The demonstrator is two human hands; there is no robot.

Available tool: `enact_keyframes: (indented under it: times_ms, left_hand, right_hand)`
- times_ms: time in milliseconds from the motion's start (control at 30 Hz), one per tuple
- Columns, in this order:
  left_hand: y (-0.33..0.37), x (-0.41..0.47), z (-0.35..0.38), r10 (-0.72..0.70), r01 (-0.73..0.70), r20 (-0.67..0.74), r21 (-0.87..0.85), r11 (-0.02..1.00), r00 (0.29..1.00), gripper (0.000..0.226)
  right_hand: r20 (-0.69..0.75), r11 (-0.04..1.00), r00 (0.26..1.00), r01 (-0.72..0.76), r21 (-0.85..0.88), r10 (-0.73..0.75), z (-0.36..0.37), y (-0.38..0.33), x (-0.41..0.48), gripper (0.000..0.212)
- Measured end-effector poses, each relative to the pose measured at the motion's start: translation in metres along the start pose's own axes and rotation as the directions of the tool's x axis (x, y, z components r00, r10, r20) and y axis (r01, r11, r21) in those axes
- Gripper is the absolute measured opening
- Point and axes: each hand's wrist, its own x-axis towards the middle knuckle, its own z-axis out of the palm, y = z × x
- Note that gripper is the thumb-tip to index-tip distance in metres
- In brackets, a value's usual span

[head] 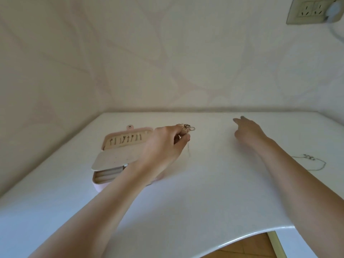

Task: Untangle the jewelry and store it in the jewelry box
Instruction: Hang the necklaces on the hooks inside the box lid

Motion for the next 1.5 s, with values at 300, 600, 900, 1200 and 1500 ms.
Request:
enact_keyframes:
  times_ms: [300,600,900,1200,1500]
  left_hand:
    - [-0.006,-0.003,-0.014,-0.010,0.010,-0.007,0.069,0.998,1.000,0.021]
    - [-0.017,0.005,-0.047,-0.023,0.027,-0.055,0.068,0.997,0.998,0.012]
    - [-0.020,0.002,-0.062,-0.056,0.056,-0.047,0.001,0.998,0.997,0.010]
    - [0.002,-0.008,-0.078,-0.025,0.016,-0.092,-0.092,0.996,0.995,0.009]
    - [0.018,-0.017,-0.083,0.025,-0.031,-0.109,-0.047,0.998,0.994,0.009]
  right_hand:
    - [-0.067,0.962,0.989,0.115,-0.249,-0.136,0.003,-0.036,-0.039,0.025]
    - [-0.089,0.892,0.938,0.287,-0.349,-0.336,0.007,-0.043,-0.046,0.029]
    - [-0.062,0.711,0.886,0.409,0.572,-0.460,0.020,-0.070,-0.063,0.014]
    - [-0.028,0.278,0.796,0.244,0.929,-0.605,-0.005,-0.093,-0.103,0.015]
    - [-0.121,0.235,0.765,0.338,0.912,-0.632,-0.003,-0.101,-0.124,0.024]
